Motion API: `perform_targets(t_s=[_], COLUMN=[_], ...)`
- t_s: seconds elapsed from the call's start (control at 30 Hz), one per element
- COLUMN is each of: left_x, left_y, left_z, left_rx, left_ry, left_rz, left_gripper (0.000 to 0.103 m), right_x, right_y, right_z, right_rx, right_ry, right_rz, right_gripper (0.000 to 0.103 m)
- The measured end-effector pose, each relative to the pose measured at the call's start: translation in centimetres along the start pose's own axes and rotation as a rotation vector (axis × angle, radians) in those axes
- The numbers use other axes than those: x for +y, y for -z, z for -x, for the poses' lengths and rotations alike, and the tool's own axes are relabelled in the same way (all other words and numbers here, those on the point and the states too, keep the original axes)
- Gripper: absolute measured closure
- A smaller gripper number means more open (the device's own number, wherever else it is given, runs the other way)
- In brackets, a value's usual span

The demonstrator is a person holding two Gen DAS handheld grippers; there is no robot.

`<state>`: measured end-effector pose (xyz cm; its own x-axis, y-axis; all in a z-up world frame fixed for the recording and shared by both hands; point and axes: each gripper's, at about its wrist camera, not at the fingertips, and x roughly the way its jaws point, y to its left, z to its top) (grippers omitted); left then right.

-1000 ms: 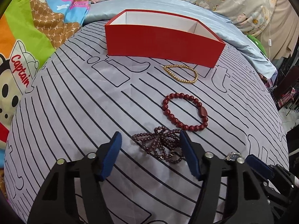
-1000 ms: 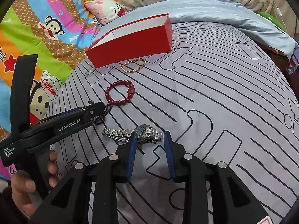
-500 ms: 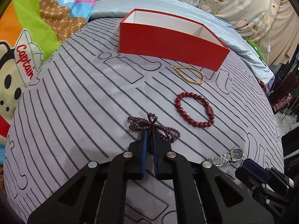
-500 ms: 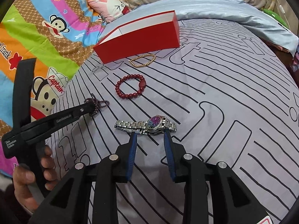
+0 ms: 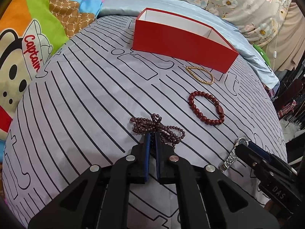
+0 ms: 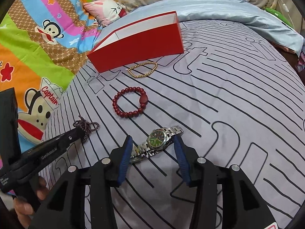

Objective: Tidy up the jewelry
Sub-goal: 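Grasp the dark bead strand with the left tool while the right grasps the silver watch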

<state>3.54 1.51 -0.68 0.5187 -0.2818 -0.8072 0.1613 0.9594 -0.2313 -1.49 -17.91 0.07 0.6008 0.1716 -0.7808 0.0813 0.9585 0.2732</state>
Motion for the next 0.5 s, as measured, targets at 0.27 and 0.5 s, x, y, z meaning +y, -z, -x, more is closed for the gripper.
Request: perform_targets(t_s=[0.27,0.5], left_x=[0.0,-0.2], left_y=[-0.5,-1.5], left_z=[0.5,-0.6], left_rx=[-0.017,-0.009], left_ry=[0.022,0.005], left_rz=[0.046,0.082], left_gripper=[0.041,0.04], right_x=[1.7,1.0], right_y=[0.1,0.2], right_z=[-0.7,-0.5], right_rx=[-0.026,-0.034], right_ry=[0.098,0.109], right_rz=[0.092,0.081], right_gripper=[0.059,0.073])
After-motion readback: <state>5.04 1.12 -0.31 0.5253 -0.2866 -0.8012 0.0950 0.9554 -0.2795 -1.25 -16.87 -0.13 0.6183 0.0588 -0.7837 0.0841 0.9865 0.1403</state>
